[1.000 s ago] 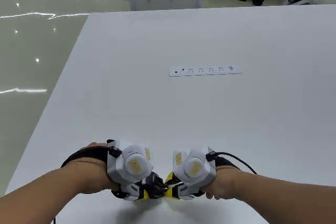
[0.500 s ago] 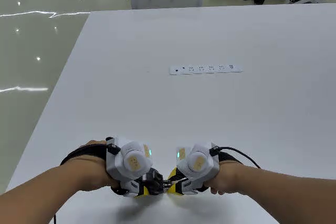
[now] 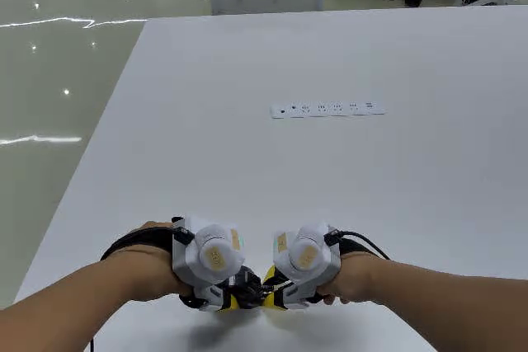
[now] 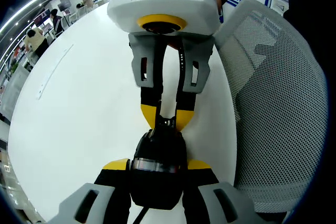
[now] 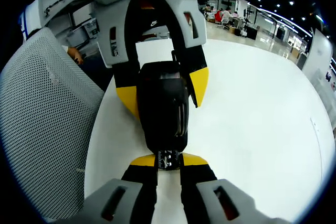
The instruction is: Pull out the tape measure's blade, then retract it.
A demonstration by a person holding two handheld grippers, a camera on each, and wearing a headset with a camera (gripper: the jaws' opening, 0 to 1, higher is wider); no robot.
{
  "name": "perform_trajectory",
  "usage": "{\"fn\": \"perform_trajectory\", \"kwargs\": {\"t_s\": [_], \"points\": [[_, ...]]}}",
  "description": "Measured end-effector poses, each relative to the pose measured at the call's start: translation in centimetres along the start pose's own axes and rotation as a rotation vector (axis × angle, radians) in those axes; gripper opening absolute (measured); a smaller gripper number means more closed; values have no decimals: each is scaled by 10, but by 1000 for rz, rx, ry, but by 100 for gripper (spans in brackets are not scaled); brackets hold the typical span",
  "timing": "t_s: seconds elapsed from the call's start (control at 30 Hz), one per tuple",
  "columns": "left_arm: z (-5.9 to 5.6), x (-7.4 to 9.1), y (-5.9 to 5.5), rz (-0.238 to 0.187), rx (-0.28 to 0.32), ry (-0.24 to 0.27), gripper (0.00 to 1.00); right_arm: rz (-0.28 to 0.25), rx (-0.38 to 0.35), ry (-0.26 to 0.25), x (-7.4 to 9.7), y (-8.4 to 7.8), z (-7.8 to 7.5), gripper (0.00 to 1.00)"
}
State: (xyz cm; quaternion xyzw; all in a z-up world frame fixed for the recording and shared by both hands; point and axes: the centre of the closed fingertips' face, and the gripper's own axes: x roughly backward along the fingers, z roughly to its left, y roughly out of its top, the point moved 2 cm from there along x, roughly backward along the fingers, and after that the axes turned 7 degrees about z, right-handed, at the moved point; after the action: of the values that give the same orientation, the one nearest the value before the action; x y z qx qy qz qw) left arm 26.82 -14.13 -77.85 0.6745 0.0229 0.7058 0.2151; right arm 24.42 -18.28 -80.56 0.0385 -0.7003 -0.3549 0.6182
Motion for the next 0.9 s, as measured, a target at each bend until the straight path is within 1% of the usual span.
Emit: {"fn": "perform_trajectory", "kwargs": {"t_s": [0.17,0.2,0.3,0.4,0.5,0.9], "points": [[0,0,0,-1,-6,2,34,7,-9,-1,0,-1,0,13],[0,1,0,-2,-6,2,34,3,-21,3,1,-1,0,13],[1,1,-1,-6,-2,-2,34,-3,-26,0,2,-2,-1,13],[0,1,-1,-6,-7,-3,34,0,-26,2,1,-2,0,13],[0,1,-1,-4,-9,-2,34,-1,-42,7,2,-4,0,13],[0,2,0,-4,-9,-2,34,7,-35,-3,5,-9,0,13]]}}
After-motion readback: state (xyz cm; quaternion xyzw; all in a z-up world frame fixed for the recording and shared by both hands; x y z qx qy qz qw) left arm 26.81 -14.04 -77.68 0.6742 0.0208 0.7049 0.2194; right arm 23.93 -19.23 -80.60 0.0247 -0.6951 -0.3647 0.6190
